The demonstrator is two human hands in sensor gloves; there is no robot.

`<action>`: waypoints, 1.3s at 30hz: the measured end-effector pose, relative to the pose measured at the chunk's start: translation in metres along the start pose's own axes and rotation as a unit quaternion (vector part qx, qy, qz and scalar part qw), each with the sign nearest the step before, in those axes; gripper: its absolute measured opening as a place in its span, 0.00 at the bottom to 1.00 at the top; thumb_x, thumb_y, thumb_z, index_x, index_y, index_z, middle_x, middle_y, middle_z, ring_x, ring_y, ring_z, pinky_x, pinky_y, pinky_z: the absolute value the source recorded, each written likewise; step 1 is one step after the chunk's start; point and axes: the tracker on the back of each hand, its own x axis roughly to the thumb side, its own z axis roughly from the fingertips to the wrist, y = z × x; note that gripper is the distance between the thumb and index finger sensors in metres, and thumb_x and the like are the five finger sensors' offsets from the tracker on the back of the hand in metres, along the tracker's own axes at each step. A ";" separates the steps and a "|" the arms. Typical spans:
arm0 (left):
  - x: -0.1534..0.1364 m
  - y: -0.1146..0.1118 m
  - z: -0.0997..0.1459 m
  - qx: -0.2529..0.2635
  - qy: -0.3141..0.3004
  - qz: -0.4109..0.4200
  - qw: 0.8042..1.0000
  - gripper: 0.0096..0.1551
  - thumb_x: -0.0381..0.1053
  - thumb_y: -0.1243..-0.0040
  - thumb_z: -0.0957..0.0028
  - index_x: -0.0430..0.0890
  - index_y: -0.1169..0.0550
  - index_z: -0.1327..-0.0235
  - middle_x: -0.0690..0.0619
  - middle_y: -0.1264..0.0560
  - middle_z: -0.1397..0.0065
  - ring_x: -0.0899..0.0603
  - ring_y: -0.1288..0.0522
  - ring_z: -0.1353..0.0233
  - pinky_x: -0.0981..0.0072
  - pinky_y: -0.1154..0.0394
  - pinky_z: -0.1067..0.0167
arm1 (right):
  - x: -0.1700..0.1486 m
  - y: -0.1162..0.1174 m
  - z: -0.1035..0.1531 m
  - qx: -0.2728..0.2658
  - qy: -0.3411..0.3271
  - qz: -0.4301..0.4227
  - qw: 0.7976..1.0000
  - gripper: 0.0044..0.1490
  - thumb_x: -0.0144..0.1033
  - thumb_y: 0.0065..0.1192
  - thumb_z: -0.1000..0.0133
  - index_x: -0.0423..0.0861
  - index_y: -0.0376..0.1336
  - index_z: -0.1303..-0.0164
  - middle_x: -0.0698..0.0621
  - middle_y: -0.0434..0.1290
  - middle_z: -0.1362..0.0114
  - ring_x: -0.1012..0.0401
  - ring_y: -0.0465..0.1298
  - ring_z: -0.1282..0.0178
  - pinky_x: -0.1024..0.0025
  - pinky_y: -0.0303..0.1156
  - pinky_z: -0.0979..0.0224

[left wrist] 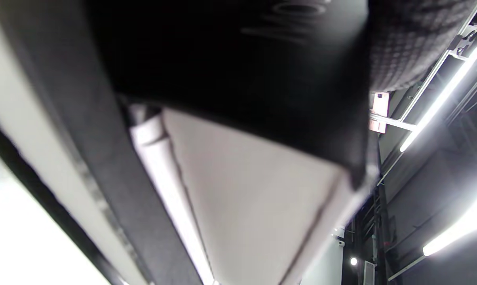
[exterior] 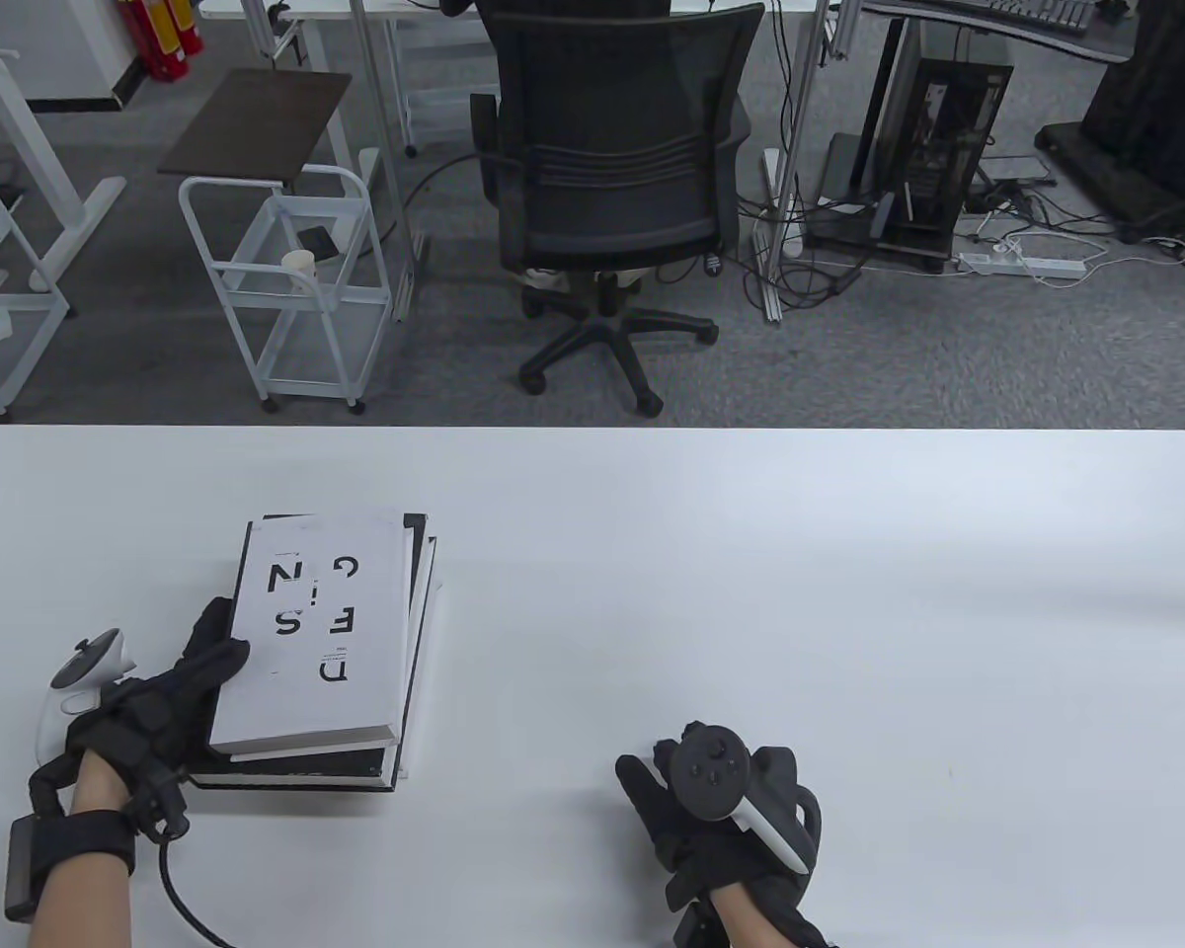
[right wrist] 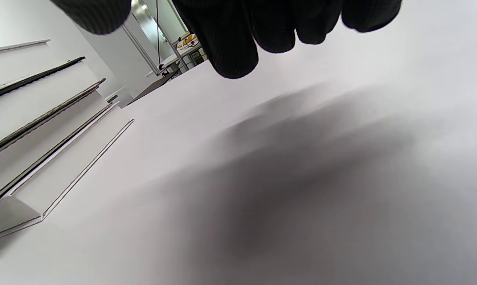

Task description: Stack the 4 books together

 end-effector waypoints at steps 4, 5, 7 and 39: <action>-0.002 0.001 -0.001 0.001 -0.007 0.007 1.000 0.67 0.74 0.32 0.51 0.66 0.68 0.26 0.49 0.77 0.21 0.26 0.76 0.21 0.13 0.60 0.33 | -0.001 -0.003 0.000 -0.005 0.001 -0.012 1.000 0.48 0.64 0.39 0.32 0.35 0.61 0.21 0.31 0.56 0.16 0.32 0.56 0.20 0.37 0.60 0.22; -0.003 0.002 -0.002 0.001 -0.008 0.006 1.000 0.66 0.73 0.32 0.51 0.66 0.68 0.26 0.49 0.77 0.21 0.26 0.75 0.20 0.13 0.59 0.33 | -0.001 -0.003 0.000 -0.005 0.001 -0.012 1.000 0.48 0.64 0.39 0.32 0.36 0.61 0.21 0.31 0.56 0.16 0.32 0.56 0.20 0.37 0.61 0.22; -0.003 0.002 -0.002 0.003 -0.010 0.005 1.000 0.66 0.73 0.32 0.51 0.66 0.68 0.26 0.48 0.77 0.21 0.25 0.75 0.20 0.12 0.58 0.33 | -0.002 -0.005 0.001 -0.008 0.003 -0.013 1.000 0.48 0.64 0.39 0.32 0.36 0.61 0.21 0.31 0.57 0.16 0.32 0.57 0.20 0.37 0.61 0.22; -0.044 -0.211 -0.039 -0.026 -0.003 -0.057 0.998 0.66 0.80 0.46 0.48 0.63 0.78 0.32 0.47 0.82 0.26 0.25 0.76 0.22 0.14 0.55 0.33 | -0.043 -0.034 0.008 -0.044 0.038 -0.038 0.998 0.44 0.61 0.48 0.33 0.41 0.58 0.17 0.36 0.54 0.13 0.35 0.53 0.16 0.33 0.56 0.19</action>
